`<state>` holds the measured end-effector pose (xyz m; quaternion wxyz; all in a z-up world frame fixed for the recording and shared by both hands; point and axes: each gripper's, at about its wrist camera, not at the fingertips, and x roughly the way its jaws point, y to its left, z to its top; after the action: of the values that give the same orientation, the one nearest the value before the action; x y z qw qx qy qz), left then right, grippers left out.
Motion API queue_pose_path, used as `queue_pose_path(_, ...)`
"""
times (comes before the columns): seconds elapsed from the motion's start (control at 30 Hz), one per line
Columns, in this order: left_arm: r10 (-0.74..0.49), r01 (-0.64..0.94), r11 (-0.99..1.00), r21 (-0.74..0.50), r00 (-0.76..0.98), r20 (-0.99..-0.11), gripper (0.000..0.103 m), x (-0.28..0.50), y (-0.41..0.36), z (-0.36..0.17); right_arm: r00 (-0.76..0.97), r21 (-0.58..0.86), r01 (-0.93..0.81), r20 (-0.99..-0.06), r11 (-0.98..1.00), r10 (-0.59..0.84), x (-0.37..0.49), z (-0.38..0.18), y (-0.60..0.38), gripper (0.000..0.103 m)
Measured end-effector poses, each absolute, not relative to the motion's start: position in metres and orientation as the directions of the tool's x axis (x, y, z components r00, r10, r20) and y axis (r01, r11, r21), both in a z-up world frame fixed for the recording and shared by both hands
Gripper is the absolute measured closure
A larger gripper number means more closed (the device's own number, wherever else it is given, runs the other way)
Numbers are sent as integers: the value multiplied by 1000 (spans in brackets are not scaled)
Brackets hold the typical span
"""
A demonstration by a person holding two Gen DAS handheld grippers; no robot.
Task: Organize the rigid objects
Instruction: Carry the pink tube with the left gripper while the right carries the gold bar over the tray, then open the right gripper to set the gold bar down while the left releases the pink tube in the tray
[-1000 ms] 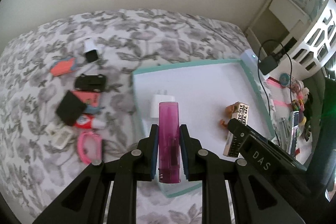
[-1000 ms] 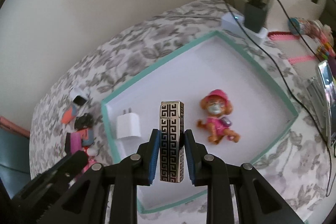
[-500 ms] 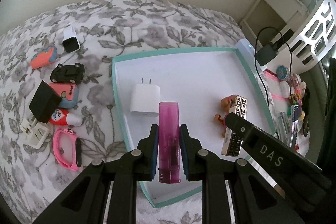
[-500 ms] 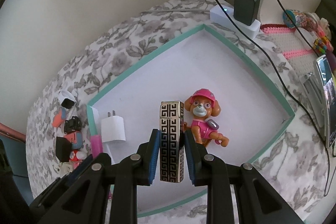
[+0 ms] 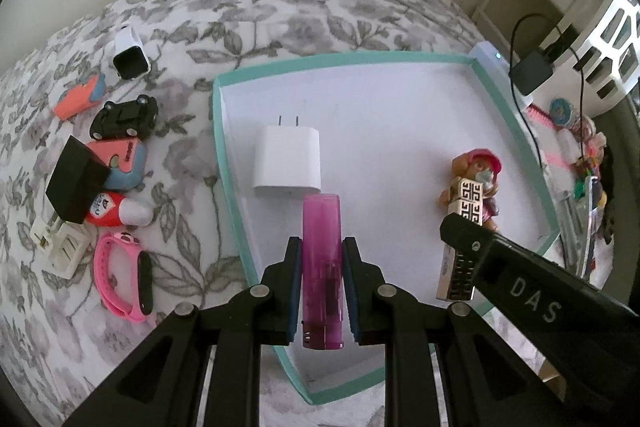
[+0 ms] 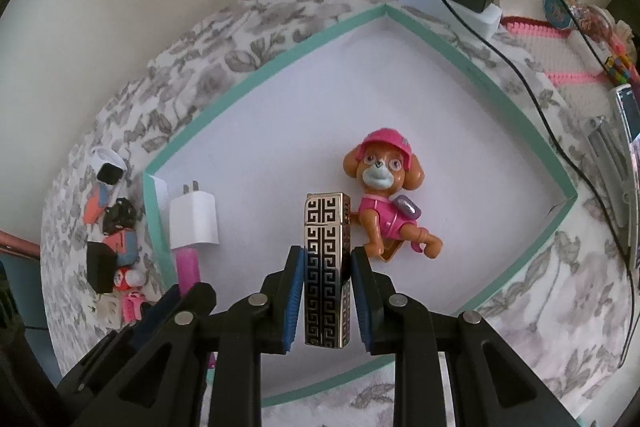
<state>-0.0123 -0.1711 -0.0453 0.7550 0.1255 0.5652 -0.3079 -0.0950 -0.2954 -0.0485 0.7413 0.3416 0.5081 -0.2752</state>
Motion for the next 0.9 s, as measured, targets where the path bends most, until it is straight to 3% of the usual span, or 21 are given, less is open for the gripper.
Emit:
queue_pose_path(0.7, -367, 563, 801, -203, 196, -909, 81, -7, -162, -26, 332, 191, 756, -936, 626, -116, -94, -34, -296, 75)
queue_pose_path(0.77, -376, 558, 806, -199, 222, -900, 77, -6, -159, -18, 345, 181, 752, -927, 633, -144, -95, -26, -295, 75)
queue_pose_path(0.83, -381, 538, 819, -199, 251, -890, 63, -3, -153, -11, 372, 183, 746, -912, 641, -171, -96, -15, -293, 75)
queue_pose_path(0.9, -380, 503, 840, -203, 278, -882, 60, 3, -144, -5, 400, 192, 737, -897, 648, -189, -96, -6, -291, 71)
